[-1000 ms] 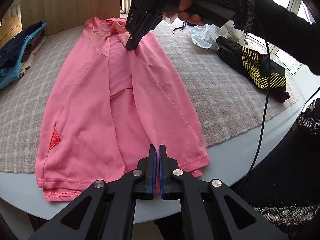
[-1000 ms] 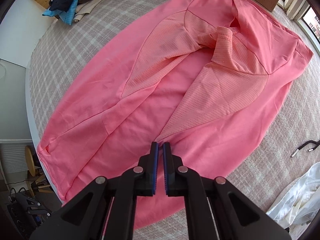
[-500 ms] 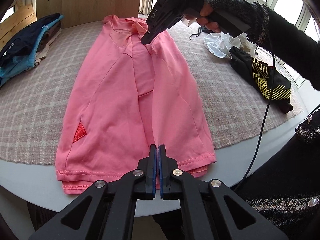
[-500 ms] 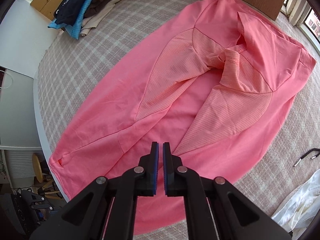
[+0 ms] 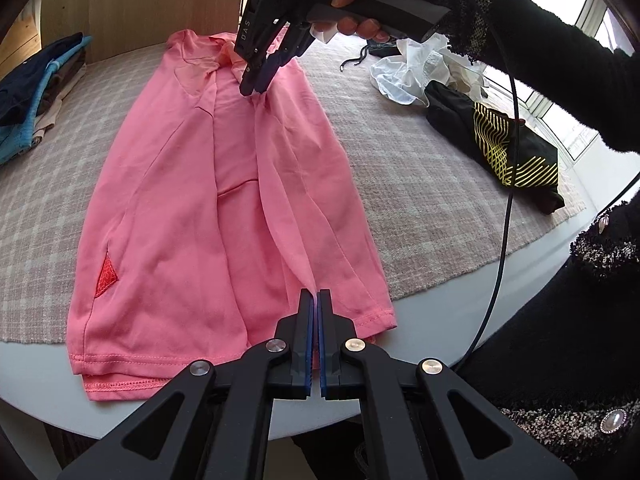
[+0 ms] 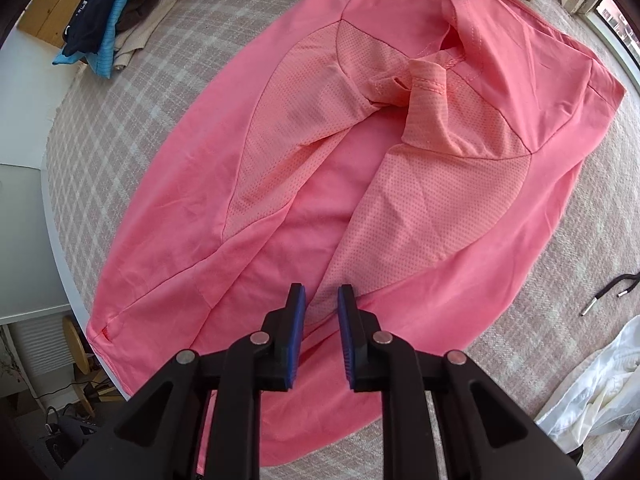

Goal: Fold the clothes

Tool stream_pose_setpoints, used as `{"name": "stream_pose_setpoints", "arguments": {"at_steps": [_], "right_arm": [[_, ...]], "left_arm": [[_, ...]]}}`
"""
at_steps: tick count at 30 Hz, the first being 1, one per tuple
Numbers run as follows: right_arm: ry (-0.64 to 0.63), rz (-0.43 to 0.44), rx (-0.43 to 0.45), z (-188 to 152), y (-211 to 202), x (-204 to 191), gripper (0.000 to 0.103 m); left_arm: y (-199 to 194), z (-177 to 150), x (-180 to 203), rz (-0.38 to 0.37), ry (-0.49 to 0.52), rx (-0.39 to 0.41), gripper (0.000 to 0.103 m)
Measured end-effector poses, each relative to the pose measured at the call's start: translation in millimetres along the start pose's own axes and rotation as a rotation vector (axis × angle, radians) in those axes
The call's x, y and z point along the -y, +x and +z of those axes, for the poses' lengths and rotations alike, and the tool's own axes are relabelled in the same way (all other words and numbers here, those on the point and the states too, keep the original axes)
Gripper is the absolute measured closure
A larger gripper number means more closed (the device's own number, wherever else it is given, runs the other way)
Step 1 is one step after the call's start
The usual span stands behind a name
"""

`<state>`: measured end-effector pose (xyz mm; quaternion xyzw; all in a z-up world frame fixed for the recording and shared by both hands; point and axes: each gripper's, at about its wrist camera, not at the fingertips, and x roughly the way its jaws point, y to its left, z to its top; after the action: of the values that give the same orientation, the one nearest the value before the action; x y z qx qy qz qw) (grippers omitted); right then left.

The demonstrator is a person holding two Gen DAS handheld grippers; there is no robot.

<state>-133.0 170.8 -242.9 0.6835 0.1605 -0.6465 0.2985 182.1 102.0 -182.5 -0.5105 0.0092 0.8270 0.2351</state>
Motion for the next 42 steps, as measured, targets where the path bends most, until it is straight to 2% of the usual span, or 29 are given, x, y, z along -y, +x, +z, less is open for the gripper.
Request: {"name": "stream_pose_setpoints", "arguments": {"at_steps": [1, 2, 10, 12, 14, 17, 20, 24, 25, 27, 30, 33, 35, 42], "right_arm": [[-0.012, -0.008, 0.005, -0.4, 0.6, -0.7, 0.096], [-0.016, -0.005, 0.007, -0.3, 0.9, -0.5, 0.100], [0.059, 0.153, 0.112, 3.4, -27.8, 8.7, 0.101], [0.044, 0.102, 0.119, 7.3, -26.7, 1.5, 0.100], [0.043, 0.020, 0.073, 11.7, -18.1, 2.2, 0.099], [0.091, -0.031, -0.008, 10.4, -7.7, 9.8, 0.092], [0.084, -0.048, -0.015, 13.1, -2.8, 2.8, 0.081], [0.056, -0.103, -0.021, 15.3, -0.9, -9.0, 0.077], [0.050, -0.116, -0.033, 15.9, 1.0, -10.8, 0.071], [0.051, -0.122, -0.061, 17.2, 8.8, -11.8, 0.070], [0.033, -0.146, -0.055, 19.6, 11.4, -17.5, 0.070], [0.002, -0.163, -0.073, 20.5, 12.3, -19.4, 0.079], [0.011, -0.134, -0.084, 20.5, 11.4, -12.6, 0.095], [0.075, -0.006, -0.053, 16.7, 3.5, 5.0, 0.100]], "left_arm": [[0.0, -0.1, -0.5, 0.001, 0.000, -0.001, 0.102], [0.2, -0.5, -1.6, 0.000, -0.004, -0.001, 0.102], [-12.2, -1.3, -7.5, -0.001, -0.025, 0.029, 0.102], [-16.4, -1.4, -11.2, 0.008, -0.037, 0.036, 0.102], [-18.5, -1.8, -14.6, 0.017, -0.047, 0.036, 0.102], [-16.4, -1.7, -14.9, 0.018, -0.046, 0.029, 0.102], [-13.0, -0.7, -11.5, 0.008, -0.033, 0.027, 0.102], [-8.4, 0.7, -7.1, -0.007, -0.017, 0.024, 0.102], [-7.4, 1.0, -6.0, -0.010, -0.013, 0.023, 0.102], [-8.5, 0.8, -6.6, -0.014, -0.012, 0.026, 0.102], [-8.0, 0.3, -6.9, -0.015, -0.012, 0.026, 0.102], [-7.6, -0.3, -7.3, -0.016, -0.012, 0.026, 0.102], [-7.3, -0.7, -7.6, -0.017, -0.012, 0.026, 0.102], [-6.7, -1.7, -7.7, -0.019, -0.011, 0.026, 0.102]]}}
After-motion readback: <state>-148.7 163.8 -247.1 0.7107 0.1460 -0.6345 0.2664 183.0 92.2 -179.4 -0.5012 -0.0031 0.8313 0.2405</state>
